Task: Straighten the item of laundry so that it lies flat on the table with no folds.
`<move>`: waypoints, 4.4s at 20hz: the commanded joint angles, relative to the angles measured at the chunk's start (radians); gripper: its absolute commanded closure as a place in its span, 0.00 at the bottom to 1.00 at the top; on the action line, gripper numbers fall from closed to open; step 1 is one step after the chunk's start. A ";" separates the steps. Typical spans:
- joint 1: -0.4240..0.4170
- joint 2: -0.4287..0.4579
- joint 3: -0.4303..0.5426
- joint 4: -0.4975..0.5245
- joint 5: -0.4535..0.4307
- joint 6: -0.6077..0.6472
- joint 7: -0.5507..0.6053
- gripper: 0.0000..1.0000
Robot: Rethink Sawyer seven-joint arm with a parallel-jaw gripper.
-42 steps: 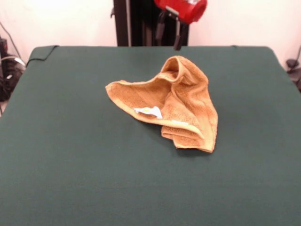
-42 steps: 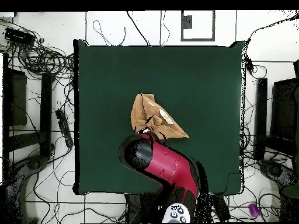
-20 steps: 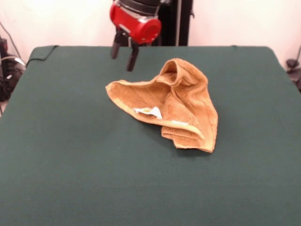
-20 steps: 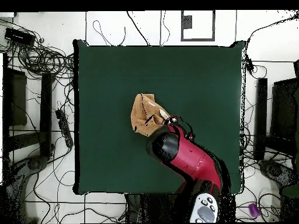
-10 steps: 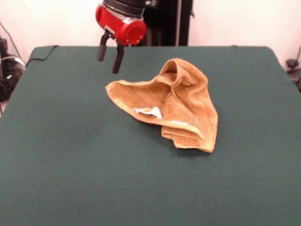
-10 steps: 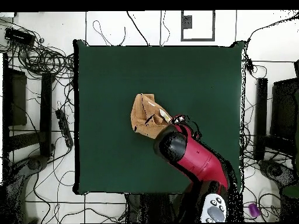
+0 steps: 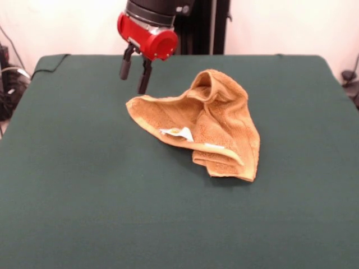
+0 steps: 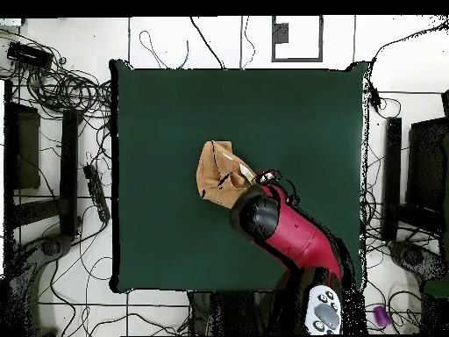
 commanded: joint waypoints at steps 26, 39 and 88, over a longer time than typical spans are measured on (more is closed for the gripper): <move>0.077 0.144 0.082 -0.046 0.156 -0.074 0.277 0.00; 0.088 0.170 0.113 -0.035 0.245 -0.128 0.276 0.00; 0.076 0.135 0.304 0.079 0.395 -0.167 0.342 0.00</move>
